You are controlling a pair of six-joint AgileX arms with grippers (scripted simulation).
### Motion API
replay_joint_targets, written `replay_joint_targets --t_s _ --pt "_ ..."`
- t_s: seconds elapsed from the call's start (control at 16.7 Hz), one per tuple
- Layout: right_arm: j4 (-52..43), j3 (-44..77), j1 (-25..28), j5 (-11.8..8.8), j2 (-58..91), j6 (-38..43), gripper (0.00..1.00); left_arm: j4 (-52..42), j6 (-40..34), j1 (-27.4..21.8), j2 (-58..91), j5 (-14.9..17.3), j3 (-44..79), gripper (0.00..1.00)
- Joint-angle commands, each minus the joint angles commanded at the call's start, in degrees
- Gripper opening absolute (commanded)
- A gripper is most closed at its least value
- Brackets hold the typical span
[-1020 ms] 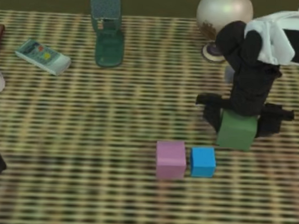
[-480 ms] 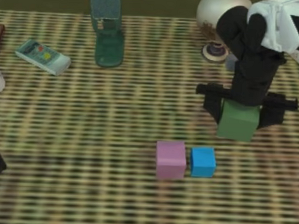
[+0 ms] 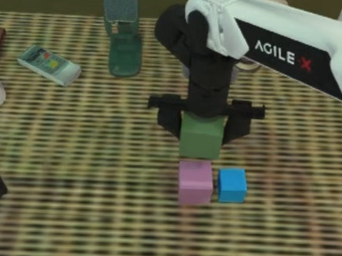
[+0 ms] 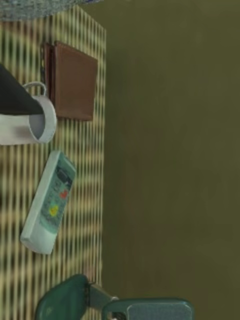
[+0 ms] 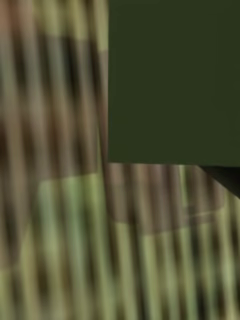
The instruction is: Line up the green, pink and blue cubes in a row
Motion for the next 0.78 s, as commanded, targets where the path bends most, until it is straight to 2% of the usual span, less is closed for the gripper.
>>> replay_joint_targets --t_s 0.24,0.42,0.78 --pt "-7.00 15.56 8.54 0.00 7.67 4.88 0.00 0.00 0.00 0.00 0.00 0.00 0.00 1.00" --pt "-10.28 22.94 13.00 0.09 11.11 7.34 0.00 0.00 0.00 0.00 0.00 0.00 0.00 1.00" --pt "-11.09 24.84 14.14 0.06 11.89 8.13 0.00 0.00 0.00 0.00 0.00 0.00 0.00 1.00"
